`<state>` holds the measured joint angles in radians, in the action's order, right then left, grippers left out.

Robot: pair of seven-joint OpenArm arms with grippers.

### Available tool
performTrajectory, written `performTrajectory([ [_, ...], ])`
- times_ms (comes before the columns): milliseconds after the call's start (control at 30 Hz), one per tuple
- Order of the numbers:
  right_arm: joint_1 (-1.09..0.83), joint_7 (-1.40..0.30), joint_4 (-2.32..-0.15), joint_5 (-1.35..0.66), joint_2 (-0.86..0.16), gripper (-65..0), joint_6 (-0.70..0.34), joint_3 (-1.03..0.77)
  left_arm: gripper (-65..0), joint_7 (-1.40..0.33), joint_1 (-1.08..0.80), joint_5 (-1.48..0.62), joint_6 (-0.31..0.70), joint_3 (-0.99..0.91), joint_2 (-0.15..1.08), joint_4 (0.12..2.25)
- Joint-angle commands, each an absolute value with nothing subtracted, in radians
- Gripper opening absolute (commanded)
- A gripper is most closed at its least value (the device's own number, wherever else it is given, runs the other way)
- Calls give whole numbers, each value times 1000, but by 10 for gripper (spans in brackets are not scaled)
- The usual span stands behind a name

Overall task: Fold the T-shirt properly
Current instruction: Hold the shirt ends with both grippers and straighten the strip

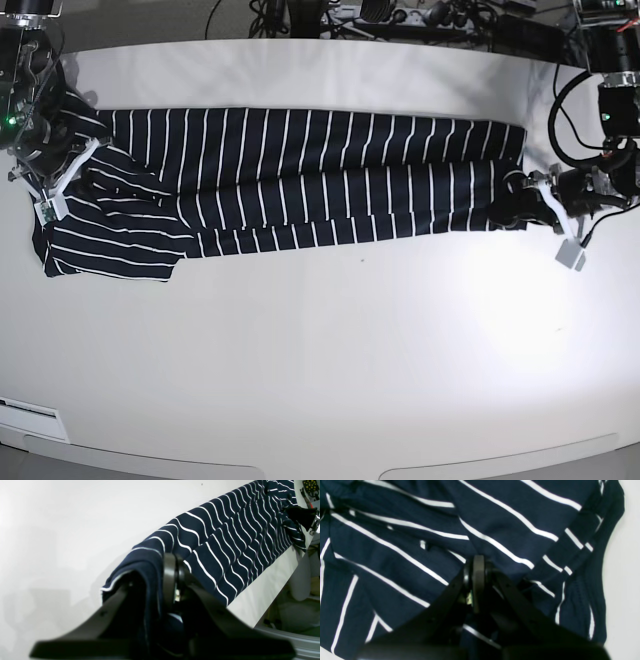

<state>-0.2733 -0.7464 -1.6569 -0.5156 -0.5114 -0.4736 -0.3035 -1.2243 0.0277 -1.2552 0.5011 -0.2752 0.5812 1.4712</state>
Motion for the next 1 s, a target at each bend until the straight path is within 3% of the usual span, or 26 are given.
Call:
performTrajectory([
  [0, -258, -725, -1674, -522, -533, -650, -468, -316, -650, -1213, 44, -1271, 504, -285, 601, 1486],
  [633, -174, -718, -1659, -522, -532, -650, -498, -327, -650, -1213, 44, -1278, 504, -285, 601, 1486],
  [967, -175, -747, -1547, -523, -523, -650, -505, -326, -650, -1214, 45, -1436, 504, -285, 601, 1486],
])
